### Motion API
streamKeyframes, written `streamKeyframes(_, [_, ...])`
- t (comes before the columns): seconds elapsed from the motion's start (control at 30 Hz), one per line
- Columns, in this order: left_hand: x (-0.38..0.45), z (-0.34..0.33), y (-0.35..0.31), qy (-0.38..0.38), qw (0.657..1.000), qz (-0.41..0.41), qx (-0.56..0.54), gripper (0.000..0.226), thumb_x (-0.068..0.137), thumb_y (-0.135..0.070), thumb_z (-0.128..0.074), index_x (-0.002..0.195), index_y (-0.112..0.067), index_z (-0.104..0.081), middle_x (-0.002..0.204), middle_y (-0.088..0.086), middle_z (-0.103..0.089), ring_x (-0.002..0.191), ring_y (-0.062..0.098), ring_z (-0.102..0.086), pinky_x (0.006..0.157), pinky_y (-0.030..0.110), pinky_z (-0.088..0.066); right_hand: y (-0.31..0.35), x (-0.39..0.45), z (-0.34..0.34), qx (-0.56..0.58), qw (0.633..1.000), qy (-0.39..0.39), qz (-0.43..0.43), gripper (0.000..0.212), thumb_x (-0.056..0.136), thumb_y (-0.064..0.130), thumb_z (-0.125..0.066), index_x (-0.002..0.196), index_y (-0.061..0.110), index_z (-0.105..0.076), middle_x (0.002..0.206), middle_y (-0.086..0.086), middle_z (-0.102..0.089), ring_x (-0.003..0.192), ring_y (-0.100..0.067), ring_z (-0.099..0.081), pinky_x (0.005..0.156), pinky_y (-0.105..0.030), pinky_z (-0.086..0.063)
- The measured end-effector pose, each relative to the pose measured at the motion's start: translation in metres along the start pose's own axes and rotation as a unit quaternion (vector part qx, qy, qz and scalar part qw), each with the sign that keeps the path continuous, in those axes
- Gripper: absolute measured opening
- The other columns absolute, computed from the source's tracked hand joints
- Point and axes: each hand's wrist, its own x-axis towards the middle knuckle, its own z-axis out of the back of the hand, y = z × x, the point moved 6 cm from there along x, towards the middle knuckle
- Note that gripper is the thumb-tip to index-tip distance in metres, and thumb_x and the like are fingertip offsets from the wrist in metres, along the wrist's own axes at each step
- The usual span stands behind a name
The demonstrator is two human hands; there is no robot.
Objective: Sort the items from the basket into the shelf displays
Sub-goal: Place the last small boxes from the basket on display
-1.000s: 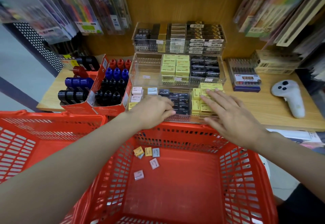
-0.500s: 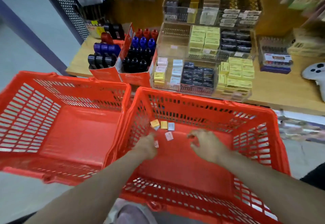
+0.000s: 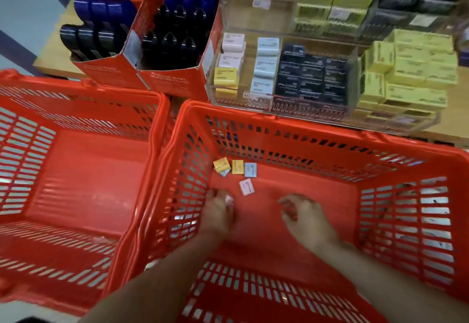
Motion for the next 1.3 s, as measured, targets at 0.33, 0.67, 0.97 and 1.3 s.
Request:
streamKeyframes(0.33, [-0.001,-0.011,0.013,0.037,0.781,0.235,-0.578,0.023,0.095,-0.007,-0.059,0.109,-0.024,-0.06,0.053,-0.012,-0.062,0.047,0.0,-0.058,0.055,0.022,-0.047,0.049,0.052,-0.073,-0.027,0.988,-0.102,-0.115,0.043,0.086,0.043,-0.067,0.121,0.02,-0.058,0.123,-0.004,-0.055,0.113,-0.027,-0.055,0.09,-0.036,-0.046])
streamKeyframes(0.67, [0.001,-0.018,-0.002,0.118,0.67,0.244,-0.691,0.029,0.077,-0.035,-0.075,0.101,-0.024,-0.064,0.091,0.0,-0.072,0.081,0.014,-0.069,0.081,0.034,-0.056,0.05,0.05,-0.047,0.324,0.943,-0.05,-0.059,0.018,0.081,0.008,-0.079,0.078,0.02,-0.066,0.072,0.007,-0.069,0.063,-0.003,-0.065,0.065,-0.015,-0.051])
streamKeyframes(0.97, [-0.001,-0.015,0.015,0.057,0.628,0.271,-0.727,0.007,0.094,-0.007,-0.063,0.094,-0.013,-0.065,0.079,0.004,-0.065,0.072,0.016,-0.065,0.059,0.028,-0.059,0.076,0.055,-0.013,-0.049,0.989,-0.046,0.134,0.054,0.084,-0.006,-0.054,0.136,0.009,-0.054,0.139,-0.009,-0.049,0.128,-0.024,-0.048,0.112,-0.026,-0.031])
streamKeyframes(1.3, [-0.002,-0.02,0.021,0.075,0.603,0.304,-0.733,0.008,0.091,-0.011,-0.067,0.086,-0.011,-0.06,0.071,0.005,-0.066,0.058,0.012,-0.065,0.054,0.026,-0.057,0.049,0.071,-0.05,-0.198,0.975,-0.064,0.077,0.043,0.095,0.019,-0.056,0.136,0.021,-0.045,0.135,-0.006,-0.047,0.125,-0.026,-0.043,0.103,-0.034,-0.035])
